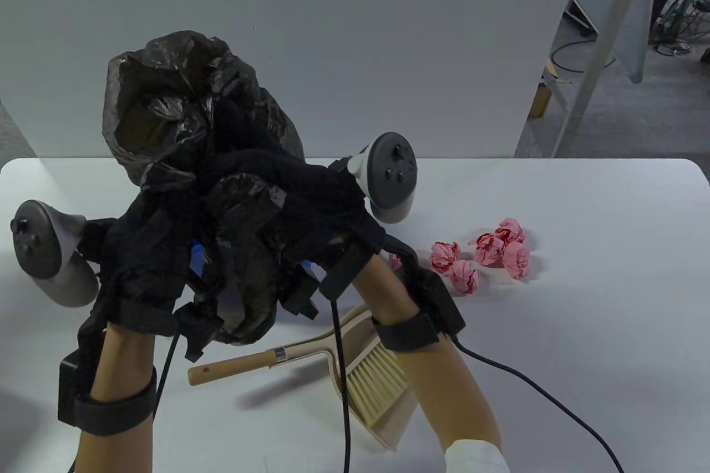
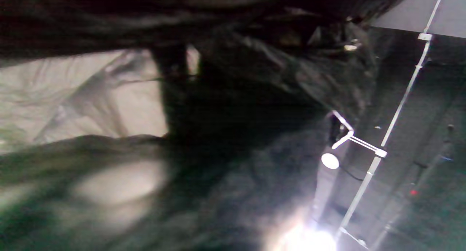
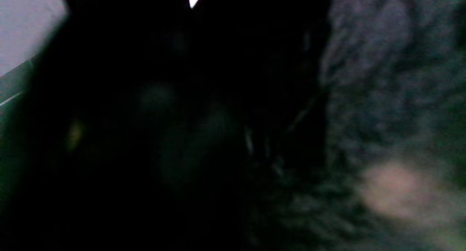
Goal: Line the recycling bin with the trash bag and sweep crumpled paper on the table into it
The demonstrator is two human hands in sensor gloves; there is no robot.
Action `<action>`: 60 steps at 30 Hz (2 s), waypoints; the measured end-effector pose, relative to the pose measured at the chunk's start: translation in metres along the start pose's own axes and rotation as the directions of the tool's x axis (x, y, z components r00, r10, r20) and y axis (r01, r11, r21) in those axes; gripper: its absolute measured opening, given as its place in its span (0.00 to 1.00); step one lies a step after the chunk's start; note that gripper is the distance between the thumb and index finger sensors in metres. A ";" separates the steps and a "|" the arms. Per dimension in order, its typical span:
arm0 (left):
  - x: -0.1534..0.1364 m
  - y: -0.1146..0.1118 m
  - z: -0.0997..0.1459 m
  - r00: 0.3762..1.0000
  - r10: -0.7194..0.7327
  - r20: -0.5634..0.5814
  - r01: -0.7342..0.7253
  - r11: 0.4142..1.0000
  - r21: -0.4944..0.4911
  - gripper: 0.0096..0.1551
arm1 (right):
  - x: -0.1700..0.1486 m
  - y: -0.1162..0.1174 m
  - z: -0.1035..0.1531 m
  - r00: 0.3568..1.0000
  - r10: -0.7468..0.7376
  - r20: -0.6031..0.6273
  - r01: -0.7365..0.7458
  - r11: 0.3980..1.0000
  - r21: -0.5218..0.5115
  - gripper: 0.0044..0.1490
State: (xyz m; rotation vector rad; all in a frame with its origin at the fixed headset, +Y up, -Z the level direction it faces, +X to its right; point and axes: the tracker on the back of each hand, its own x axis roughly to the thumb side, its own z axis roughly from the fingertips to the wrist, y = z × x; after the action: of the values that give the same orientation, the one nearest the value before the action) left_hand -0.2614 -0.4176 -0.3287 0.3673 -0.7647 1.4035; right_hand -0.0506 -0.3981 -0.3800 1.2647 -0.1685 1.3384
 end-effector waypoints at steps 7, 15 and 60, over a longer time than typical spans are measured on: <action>-0.082 0.038 -0.013 0.974 0.032 -0.223 -0.014 0.996 0.083 0.32 | -0.086 -0.006 -0.002 0.974 -0.016 -0.227 0.004 0.998 -0.055 0.25; -0.113 0.094 0.027 0.517 -0.478 -0.710 0.764 0.632 0.130 0.25 | -0.136 -0.060 0.050 0.655 0.410 -0.635 -0.517 0.856 0.019 0.25; -0.319 0.159 0.075 0.435 0.444 -0.783 -0.336 0.887 0.316 0.37 | -0.353 -0.076 0.139 0.374 -0.527 -0.763 0.255 0.850 -0.462 0.35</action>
State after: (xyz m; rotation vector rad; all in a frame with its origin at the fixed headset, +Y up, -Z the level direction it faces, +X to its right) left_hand -0.4293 -0.6773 -0.5217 -0.4694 0.0838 1.8276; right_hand -0.0297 -0.6987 -0.6228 0.1989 0.6528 1.3049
